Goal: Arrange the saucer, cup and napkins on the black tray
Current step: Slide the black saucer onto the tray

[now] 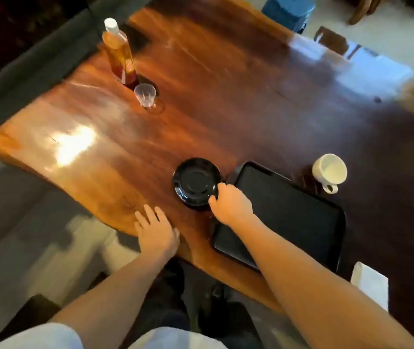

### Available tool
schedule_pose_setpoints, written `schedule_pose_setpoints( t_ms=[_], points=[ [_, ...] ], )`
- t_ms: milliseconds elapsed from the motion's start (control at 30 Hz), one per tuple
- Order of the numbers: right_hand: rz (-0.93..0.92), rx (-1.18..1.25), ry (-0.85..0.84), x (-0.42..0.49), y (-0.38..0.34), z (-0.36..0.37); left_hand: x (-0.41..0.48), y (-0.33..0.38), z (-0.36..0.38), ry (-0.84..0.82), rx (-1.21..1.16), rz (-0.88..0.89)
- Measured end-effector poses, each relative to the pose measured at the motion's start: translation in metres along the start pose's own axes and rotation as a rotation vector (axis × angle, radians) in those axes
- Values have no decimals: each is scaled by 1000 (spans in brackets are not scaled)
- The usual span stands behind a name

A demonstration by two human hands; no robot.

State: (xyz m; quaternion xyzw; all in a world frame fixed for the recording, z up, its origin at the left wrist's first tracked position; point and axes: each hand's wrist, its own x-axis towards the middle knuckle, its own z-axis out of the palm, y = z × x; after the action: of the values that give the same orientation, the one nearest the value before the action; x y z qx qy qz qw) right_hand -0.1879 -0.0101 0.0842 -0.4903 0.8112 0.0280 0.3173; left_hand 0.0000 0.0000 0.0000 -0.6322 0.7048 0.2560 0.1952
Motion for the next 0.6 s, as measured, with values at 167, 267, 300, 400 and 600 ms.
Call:
schedule_pose_setpoints(
  t_ms=[167, 267, 300, 400, 600],
  points=[
    [46, 13, 47, 48, 0, 8, 9, 28, 36, 124, -148, -134],
    [74, 74, 27, 70, 3, 17, 19, 33, 51, 188, -153, -179],
    [90, 93, 22, 78, 5, 20, 20, 34, 54, 190, -143, -195],
    [115, 90, 31, 92, 13, 26, 22, 38, 64, 207, -144, -203],
    [114, 314, -61, 103, 19, 24, 21, 26, 71, 228, -33, -65]
  ],
)
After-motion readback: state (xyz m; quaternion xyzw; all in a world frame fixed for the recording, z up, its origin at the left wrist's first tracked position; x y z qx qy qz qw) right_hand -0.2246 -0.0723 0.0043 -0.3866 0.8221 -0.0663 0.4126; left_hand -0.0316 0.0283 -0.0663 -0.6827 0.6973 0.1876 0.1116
